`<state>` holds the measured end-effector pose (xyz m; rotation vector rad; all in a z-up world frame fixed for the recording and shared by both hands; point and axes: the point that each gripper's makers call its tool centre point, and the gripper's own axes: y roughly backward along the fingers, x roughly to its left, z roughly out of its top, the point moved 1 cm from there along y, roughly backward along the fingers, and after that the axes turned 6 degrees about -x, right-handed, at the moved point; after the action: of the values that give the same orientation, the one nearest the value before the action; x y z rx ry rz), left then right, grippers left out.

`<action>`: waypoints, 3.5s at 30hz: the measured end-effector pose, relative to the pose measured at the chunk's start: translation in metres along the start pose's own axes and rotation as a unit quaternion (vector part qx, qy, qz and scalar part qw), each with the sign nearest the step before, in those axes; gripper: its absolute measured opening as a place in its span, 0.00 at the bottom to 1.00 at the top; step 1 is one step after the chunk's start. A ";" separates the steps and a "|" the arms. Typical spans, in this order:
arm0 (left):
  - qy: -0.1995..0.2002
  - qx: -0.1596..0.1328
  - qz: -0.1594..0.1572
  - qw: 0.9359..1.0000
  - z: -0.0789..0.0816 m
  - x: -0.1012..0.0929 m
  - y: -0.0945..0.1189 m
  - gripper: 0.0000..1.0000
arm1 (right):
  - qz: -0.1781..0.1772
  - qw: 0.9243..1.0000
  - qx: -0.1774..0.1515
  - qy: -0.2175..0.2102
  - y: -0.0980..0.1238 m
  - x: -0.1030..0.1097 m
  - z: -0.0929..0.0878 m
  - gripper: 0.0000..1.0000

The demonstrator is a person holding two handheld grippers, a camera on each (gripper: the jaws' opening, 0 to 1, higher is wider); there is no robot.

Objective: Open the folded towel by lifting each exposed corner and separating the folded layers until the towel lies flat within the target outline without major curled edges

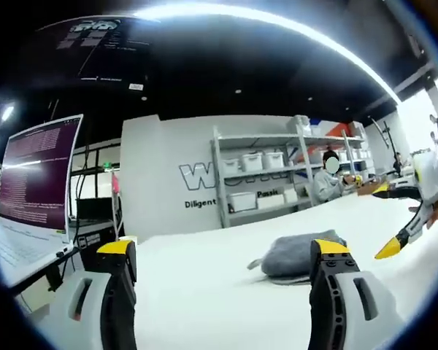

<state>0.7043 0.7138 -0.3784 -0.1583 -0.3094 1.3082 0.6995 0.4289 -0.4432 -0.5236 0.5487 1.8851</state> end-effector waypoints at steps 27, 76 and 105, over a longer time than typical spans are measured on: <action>0.014 0.008 -0.037 0.999 -0.004 -0.014 -0.002 0.99 | 0.027 0.999 0.007 0.033 -0.042 0.003 0.024 0.86; 0.022 0.035 -0.059 0.997 -0.017 -0.021 -0.006 0.86 | 0.119 0.984 0.056 0.118 -0.084 0.047 -0.023 0.02; 0.040 0.051 -0.061 0.996 -0.025 -0.015 -0.010 0.85 | 0.093 0.995 0.017 0.016 -0.076 0.035 0.008 0.00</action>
<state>0.7185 0.6982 -0.4013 -0.1046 -0.1805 1.1902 0.7569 0.4854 -0.4675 -0.4958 0.6697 2.0417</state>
